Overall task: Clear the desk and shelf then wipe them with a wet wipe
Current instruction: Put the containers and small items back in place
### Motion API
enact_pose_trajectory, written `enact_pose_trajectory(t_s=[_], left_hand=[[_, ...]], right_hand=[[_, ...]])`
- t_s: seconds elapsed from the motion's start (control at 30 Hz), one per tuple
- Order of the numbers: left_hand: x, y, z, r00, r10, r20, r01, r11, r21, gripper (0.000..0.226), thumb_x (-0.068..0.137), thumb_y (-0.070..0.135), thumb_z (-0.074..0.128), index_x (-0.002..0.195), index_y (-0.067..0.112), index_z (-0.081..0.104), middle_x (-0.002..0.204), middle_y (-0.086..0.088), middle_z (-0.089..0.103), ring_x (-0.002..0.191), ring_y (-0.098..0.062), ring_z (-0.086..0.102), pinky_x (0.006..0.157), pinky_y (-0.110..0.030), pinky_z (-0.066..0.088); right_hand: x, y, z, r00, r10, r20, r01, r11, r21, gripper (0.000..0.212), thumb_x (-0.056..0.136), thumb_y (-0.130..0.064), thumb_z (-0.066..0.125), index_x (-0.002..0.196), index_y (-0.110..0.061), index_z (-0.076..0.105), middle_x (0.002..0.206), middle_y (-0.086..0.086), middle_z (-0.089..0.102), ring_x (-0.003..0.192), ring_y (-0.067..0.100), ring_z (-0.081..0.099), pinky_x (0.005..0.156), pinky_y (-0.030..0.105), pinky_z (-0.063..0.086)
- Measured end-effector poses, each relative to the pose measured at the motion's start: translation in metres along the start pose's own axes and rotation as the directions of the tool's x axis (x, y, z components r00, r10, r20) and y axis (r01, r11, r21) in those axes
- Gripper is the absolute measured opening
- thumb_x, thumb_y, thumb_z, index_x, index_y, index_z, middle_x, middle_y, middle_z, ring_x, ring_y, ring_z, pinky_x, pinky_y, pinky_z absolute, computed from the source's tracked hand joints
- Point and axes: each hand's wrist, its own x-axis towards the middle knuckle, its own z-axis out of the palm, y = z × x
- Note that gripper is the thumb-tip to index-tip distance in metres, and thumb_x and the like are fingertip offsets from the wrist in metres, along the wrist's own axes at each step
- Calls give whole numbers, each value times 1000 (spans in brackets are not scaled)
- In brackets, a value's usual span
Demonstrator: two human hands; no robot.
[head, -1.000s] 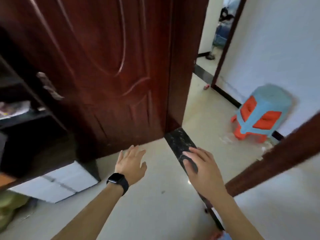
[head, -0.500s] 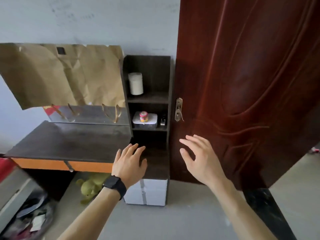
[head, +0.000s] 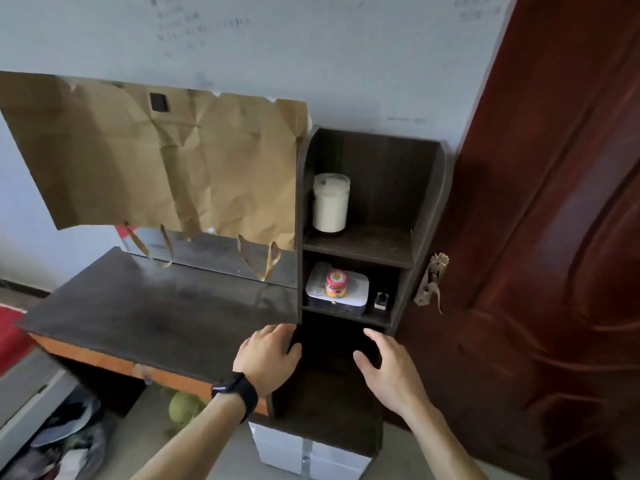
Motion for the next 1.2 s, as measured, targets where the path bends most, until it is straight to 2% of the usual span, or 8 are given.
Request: enact_pose_trajectory(t_s=[0.13, 0.27, 0.37, 0.43, 0.5, 0.63, 1.0, 1.2], left_hand=[[63, 0, 20, 964, -211, 160, 258, 885, -388, 45, 92, 42, 59, 133, 25, 56, 129, 5, 62, 121, -16, 56, 98, -23, 41], [121, 0, 45, 865, -359, 349, 500, 575, -648, 57, 71, 60, 68, 116, 25, 66, 112, 4, 71, 103, -16, 65, 93, -34, 52], [156, -1, 64, 814, -390, 430, 572, 410, -711, 46, 80, 57, 66, 109, 22, 65, 102, 4, 70, 91, -14, 63, 73, -32, 50], [183, 1, 69, 773, -398, 493, 620, 311, -720, 36, 88, 53, 62, 101, 20, 61, 99, 3, 67, 82, -14, 59, 66, -31, 45], [208, 3, 74, 726, -388, 568, 672, 225, -706, 40, 89, 56, 59, 101, 18, 59, 101, 0, 64, 85, -17, 59, 76, -36, 46], [241, 2, 93, 667, -380, 641, 724, 127, -678, 47, 92, 55, 55, 106, 11, 62, 94, 0, 66, 87, -22, 61, 86, -38, 45], [202, -33, 99, 848, -262, 460, 530, 424, -735, 35, 82, 55, 69, 93, 21, 69, 84, 2, 76, 69, -10, 72, 72, -28, 57], [156, -85, 130, 767, -177, 617, 526, 725, -445, 28, 85, 51, 67, 92, 24, 70, 78, -1, 75, 60, -11, 63, 59, -25, 54]], right_hand=[[84, 7, 24, 983, 147, 111, -159, 981, 114, 69, 91, -48, 64, 149, -23, 36, 149, -1, 47, 128, 13, 53, 103, 25, 41], [153, 4, 47, 962, 260, 82, -271, 940, 206, 81, 85, -44, 72, 150, -20, 32, 148, 2, 43, 108, 9, 62, 88, 21, 43], [189, 2, 65, 947, 320, 13, -313, 914, 259, 88, 80, -44, 77, 151, -19, 31, 148, 8, 41, 95, 8, 62, 79, 15, 42], [211, 1, 74, 934, 357, -11, -343, 903, 261, 90, 80, -44, 78, 152, -18, 30, 152, 11, 36, 114, 18, 59, 86, 12, 36], [227, 4, 83, 927, 375, -10, -362, 900, 241, 93, 78, -48, 79, 152, -21, 30, 152, 11, 37, 133, 24, 46, 97, 18, 35], [238, 14, 100, 910, 412, -44, -392, 890, 231, 85, 72, -54, 81, 143, -26, 44, 139, 9, 51, 128, 25, 50, 96, 25, 38], [154, 9, 102, 796, 597, -100, -422, 666, 615, 61, 72, -34, 88, 123, -26, 57, 108, -8, 72, 96, 4, 69, 84, 18, 53], [43, 47, 157, 651, 759, 21, -674, 565, 477, 61, 67, -51, 85, 118, -33, 57, 103, -10, 71, 93, 7, 68, 77, 14, 49]])
